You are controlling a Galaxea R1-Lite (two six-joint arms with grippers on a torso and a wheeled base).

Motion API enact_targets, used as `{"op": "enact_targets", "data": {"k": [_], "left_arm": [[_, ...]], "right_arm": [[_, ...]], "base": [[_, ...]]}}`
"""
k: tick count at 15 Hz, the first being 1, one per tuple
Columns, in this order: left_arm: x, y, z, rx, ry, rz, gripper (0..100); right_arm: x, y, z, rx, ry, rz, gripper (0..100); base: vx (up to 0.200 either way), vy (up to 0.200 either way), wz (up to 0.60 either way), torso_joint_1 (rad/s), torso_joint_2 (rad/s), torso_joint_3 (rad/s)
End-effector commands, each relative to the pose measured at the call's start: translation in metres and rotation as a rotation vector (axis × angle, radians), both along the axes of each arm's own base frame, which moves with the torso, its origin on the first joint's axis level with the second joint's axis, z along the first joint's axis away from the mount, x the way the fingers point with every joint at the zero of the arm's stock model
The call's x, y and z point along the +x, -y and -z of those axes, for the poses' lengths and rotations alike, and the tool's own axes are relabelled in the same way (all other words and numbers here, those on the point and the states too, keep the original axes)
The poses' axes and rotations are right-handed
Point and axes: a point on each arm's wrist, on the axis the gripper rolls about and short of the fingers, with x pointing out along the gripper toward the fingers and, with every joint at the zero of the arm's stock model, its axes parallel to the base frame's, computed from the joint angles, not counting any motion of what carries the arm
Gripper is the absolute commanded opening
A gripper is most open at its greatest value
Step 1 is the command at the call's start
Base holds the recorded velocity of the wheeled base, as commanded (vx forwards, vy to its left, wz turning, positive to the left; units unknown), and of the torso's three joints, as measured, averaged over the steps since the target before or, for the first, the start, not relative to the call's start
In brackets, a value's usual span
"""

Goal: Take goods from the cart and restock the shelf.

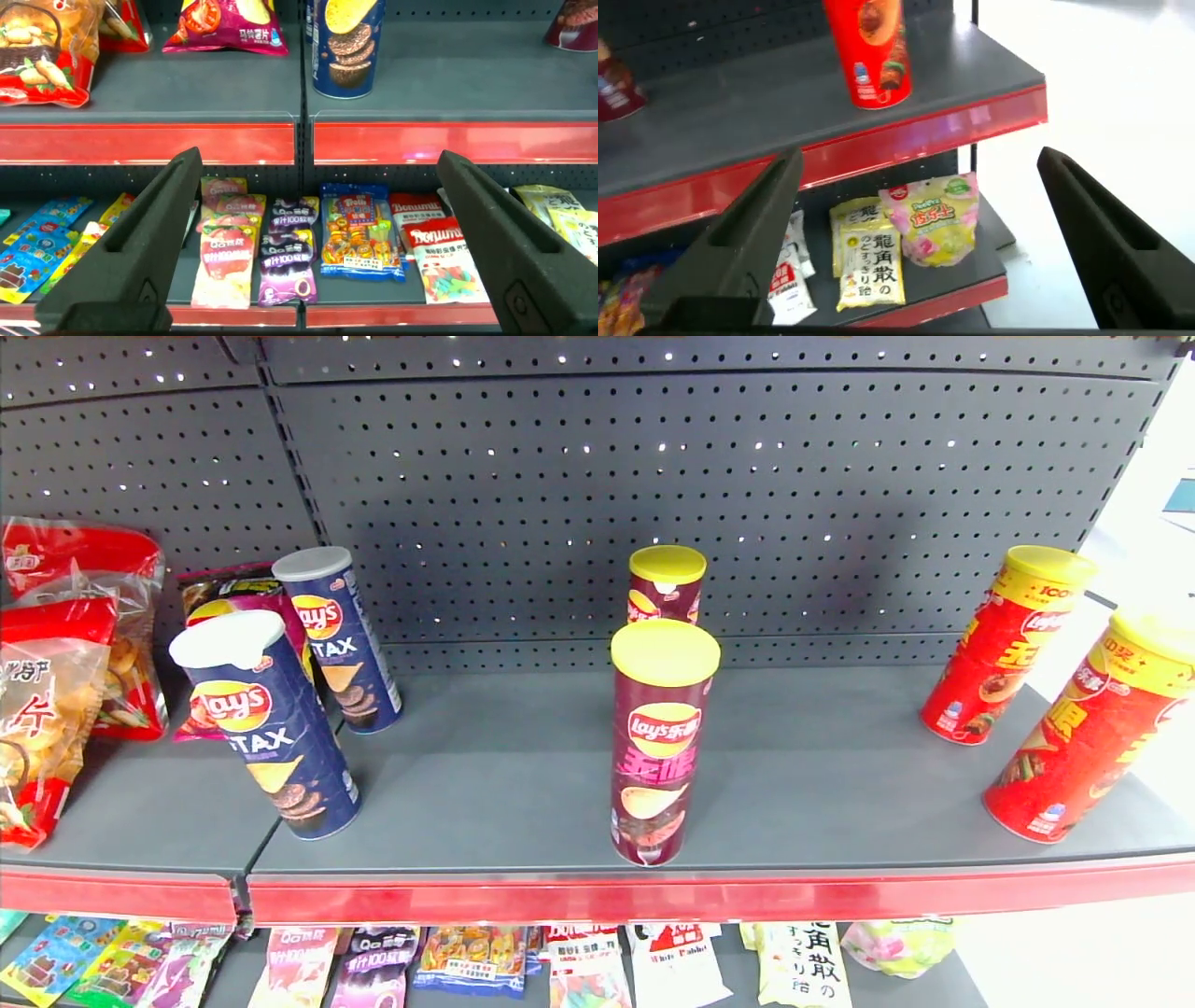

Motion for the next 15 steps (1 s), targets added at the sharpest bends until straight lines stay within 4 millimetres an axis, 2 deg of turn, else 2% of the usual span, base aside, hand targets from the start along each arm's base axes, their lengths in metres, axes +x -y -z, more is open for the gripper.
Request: {"op": "enact_targets", "data": {"k": [1, 15], "left_arm": [[0.0, 0.0, 0.0, 0.0, 0.0, -0.001, 100], [0.0, 0.0001, 0.0002, -0.003, -0.002, 0.002, 100]], "right_arm": [[0.0001, 0.0006, 0.0008, 0.025, -0.003, 0.024, 100], [0.0001, 0.0006, 0.001, -0.019, -0.003, 0.024, 100]], "base": [[0.0, 0.0, 0.0, 0.0, 0.0, 0.0], [0.0, 0.0, 0.0, 0.0, 0.0, 0.0]]}}
